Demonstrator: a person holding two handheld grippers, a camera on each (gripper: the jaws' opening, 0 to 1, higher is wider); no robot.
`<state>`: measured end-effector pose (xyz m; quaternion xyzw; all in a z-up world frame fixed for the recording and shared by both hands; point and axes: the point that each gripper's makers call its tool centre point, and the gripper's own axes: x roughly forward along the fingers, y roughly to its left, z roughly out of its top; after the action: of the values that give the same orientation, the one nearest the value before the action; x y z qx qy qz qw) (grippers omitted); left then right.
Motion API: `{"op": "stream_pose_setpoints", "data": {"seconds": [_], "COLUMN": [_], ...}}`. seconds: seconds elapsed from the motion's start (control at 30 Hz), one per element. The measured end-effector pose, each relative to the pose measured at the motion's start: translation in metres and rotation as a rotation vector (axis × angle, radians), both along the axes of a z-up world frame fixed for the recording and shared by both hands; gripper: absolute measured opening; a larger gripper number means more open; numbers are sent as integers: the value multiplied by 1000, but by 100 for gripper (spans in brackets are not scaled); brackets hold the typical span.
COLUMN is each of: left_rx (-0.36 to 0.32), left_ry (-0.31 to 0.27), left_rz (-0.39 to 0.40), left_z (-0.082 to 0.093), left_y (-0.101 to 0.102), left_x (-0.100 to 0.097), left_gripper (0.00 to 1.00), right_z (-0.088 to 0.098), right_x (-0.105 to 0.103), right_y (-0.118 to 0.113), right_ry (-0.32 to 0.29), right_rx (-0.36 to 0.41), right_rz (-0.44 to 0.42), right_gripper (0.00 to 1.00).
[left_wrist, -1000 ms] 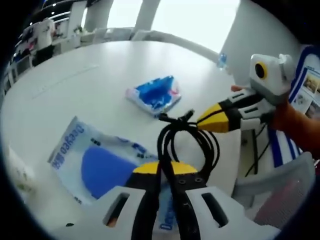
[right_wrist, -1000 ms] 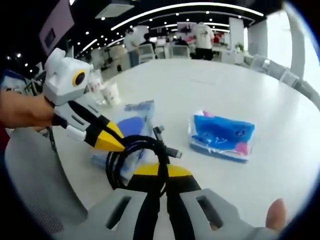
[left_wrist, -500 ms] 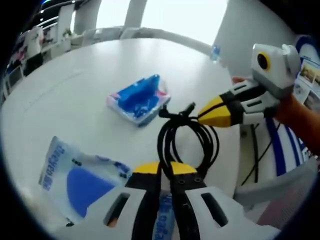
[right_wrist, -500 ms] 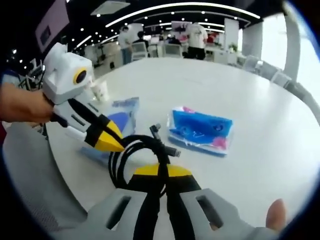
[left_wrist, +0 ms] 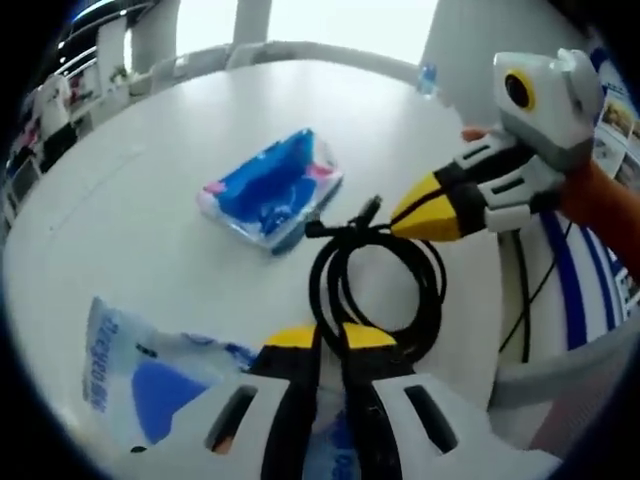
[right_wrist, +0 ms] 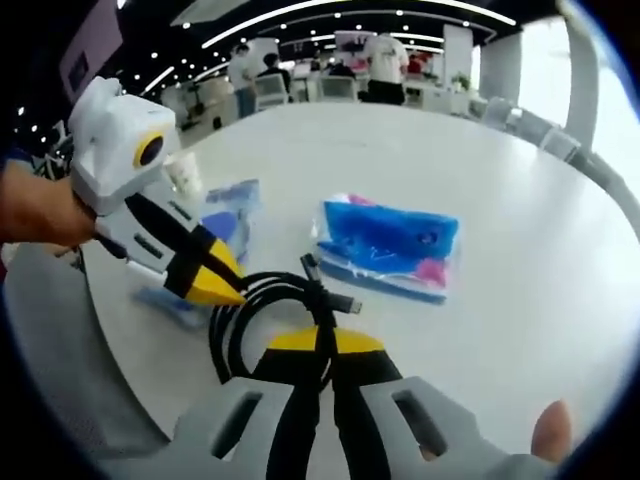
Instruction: Arrange the tabletop items into an orderly group along one side of the table until the central work area is clear of visible clutter.
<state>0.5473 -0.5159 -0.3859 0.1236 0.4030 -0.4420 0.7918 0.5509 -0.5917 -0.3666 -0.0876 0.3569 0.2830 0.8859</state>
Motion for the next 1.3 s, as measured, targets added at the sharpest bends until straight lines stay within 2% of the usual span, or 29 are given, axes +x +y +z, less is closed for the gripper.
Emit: {"op": "stream_pose_setpoints", "data": {"seconds": [0.3,0.6,0.8,0.9,1.03,1.17,1.3], "left_rx": [29,36,40,36,24,29,25], "left_ry": [-9,-8,-21,-26,-24,-39,-46], "left_rz": [-23,-29,-31,-25,-20,-18,-13], "left_z": [-7,-8,-7,-6,-5,-4,-1], "left_y": [1,0,2,4,5,5,6], "left_x": [-1,1,2,4,4,4,6], "left_gripper": [6,7,12,20,31,42,52], "right_z": [-16,-19,-17,-15,-12,-9,-6], "right_x": [1,1,1,0,3,2,3], "right_y": [-2,-4,-4,-3,-5,-3,-2], "right_ry": [38,58,46,28,9,-3,-17], "right_rx": [-8,-4,-8,-11,-11,-10,-7], "right_rz": [-5,-17,-9,3,-8,-3,0], "right_gripper": [3,3,3,6,16,17,23]}}
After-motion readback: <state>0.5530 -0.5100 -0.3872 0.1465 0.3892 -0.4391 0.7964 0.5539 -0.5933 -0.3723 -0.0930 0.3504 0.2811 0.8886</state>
